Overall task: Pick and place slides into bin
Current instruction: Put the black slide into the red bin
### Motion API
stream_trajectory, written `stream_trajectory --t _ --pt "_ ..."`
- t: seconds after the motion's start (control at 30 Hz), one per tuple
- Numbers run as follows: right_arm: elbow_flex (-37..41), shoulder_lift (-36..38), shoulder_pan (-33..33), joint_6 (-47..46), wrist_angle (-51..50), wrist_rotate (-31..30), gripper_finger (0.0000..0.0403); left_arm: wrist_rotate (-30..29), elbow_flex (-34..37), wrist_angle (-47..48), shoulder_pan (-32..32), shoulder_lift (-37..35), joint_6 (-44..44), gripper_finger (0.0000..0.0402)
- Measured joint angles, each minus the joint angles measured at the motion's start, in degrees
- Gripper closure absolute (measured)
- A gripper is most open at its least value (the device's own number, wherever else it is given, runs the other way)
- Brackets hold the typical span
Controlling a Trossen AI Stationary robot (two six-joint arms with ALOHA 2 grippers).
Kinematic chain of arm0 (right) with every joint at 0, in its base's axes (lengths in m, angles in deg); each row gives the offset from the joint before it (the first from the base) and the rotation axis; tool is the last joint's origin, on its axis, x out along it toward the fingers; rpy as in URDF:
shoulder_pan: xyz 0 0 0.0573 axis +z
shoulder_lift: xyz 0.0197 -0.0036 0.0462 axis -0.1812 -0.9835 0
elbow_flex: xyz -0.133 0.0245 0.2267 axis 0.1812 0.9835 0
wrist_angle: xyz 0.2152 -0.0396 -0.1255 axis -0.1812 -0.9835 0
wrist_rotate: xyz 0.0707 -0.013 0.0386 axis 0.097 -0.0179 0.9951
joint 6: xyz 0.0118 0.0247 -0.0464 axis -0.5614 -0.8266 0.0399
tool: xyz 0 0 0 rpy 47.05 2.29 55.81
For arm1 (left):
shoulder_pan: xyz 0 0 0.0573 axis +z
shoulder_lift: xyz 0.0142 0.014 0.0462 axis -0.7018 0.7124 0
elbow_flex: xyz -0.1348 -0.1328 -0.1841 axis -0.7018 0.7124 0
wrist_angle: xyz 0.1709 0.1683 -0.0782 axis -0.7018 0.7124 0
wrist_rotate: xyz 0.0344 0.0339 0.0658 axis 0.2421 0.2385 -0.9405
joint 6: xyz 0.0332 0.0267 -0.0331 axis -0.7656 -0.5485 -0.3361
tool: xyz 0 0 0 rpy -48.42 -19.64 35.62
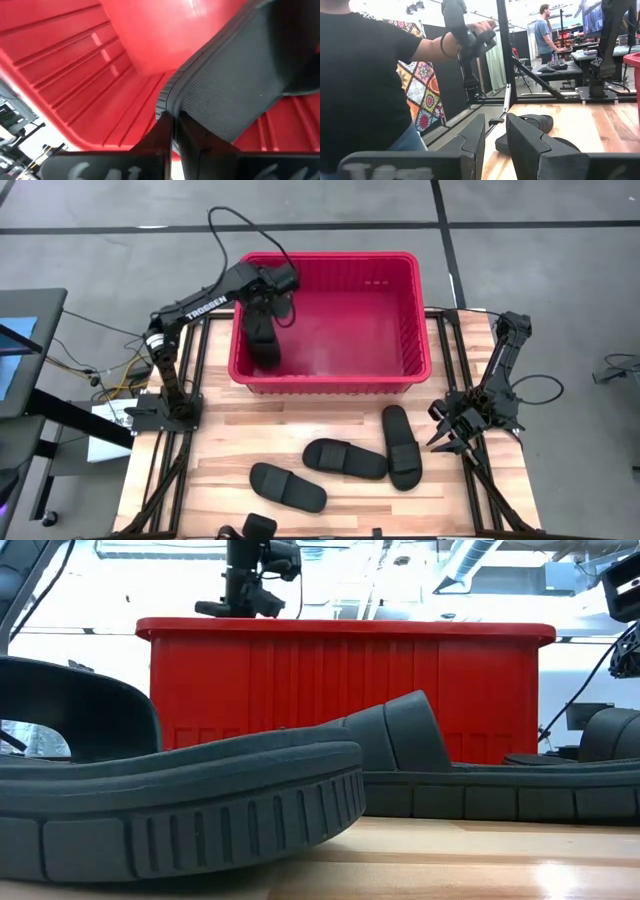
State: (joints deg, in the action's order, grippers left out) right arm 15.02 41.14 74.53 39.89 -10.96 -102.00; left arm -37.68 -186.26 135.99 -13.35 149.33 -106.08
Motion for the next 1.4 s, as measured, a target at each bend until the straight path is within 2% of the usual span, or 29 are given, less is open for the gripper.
stream_trajectory --t 0.3,0.43,0.7,1.4 --pt "0.0 0.0 0.0 0.0 0.0 0.0 0.0333 -0.3 5.6 -8.7 -2.0 0.4 -3.0 0.0402" --pt "0.0 0.0 0.0 0.0 0.0 0.0 0.0333 -2.4 5.7 -9.3 -1.8 2.5 -3.3 0.0402" --pt "0.0 0.0 -0.1 0.0 0.0 0.0 0.0333 -2.7 5.8 -12.0 1.5 6.6 -3.3 0.0402" --pt "0.0 0.0 0.0 0.0 0.0 0.0 0.0333 0.1 5.8 -20.0 3.9 6.6 -7.3 0.0401"
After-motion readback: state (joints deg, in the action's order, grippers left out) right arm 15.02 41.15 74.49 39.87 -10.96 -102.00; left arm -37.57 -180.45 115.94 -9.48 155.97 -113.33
